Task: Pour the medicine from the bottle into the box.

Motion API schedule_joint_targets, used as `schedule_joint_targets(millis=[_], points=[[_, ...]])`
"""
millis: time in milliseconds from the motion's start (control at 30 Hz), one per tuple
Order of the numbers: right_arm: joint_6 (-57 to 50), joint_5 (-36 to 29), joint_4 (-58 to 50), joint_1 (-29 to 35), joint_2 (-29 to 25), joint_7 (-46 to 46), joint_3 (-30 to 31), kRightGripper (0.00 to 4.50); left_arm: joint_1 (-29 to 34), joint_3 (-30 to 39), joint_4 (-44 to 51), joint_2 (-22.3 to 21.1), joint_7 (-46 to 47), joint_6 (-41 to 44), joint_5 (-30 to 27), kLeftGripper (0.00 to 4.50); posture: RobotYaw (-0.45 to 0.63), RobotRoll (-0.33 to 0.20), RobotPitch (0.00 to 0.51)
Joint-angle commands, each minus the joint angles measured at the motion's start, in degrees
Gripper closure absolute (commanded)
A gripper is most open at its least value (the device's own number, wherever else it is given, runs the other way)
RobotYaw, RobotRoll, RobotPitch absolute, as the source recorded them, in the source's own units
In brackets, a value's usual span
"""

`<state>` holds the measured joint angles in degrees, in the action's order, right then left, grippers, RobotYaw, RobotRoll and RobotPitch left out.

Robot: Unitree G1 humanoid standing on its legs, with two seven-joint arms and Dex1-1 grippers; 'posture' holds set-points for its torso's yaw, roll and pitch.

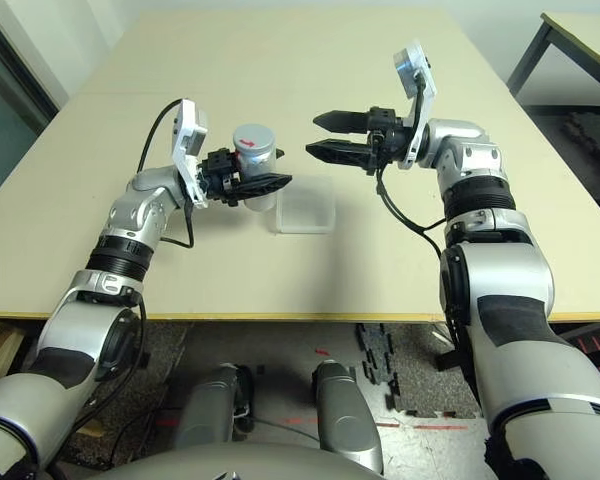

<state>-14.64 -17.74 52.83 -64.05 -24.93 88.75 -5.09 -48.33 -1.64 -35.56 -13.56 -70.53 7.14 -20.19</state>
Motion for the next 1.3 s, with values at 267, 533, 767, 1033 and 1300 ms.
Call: schedule_joint_targets(millis=[267, 533, 767, 1033, 1300], points=[[-4.6, -1.7, -10.4, 2.3, 4.0, -2.2, 2.2, 0.0, -1.4, -0.3, -2.2, 1.1, -0.5, -1.0, 0.7, 1.74, -0.22, 0.0, 0.079], [-4.4, -1.5, -11.7, 2.7, 5.5, -3.4, 3.3, 0.0, -1.4, -0.5, -2.2, 1.4, -0.6, -1.1, 0.7, 1.74, -0.22, 0.0, 0.078], [-3.2, -1.2, -10.7, 2.2, 6.4, -4.4, 3.7, 0.0, -1.4, -0.6, -2.3, 1.4, -0.8, -1.0, 0.8, 1.74, -0.22, 0.0, 0.078], [-1.7, -1.0, -10.0, 1.8, 7.8, -5.6, 4.4, 0.0, -1.1, -0.5, -1.9, 1.3, -0.8, -0.8, 0.9, 1.74, -0.22, 0.0, 0.081], [-1.2, -1.3, -9.7, 1.0, 9.4, -6.4, 4.8, 0.0, -1.1, -0.6, -1.9, 1.5, -0.7, -0.8, 0.9, 1.74, -0.22, 0.0, 0.082]])
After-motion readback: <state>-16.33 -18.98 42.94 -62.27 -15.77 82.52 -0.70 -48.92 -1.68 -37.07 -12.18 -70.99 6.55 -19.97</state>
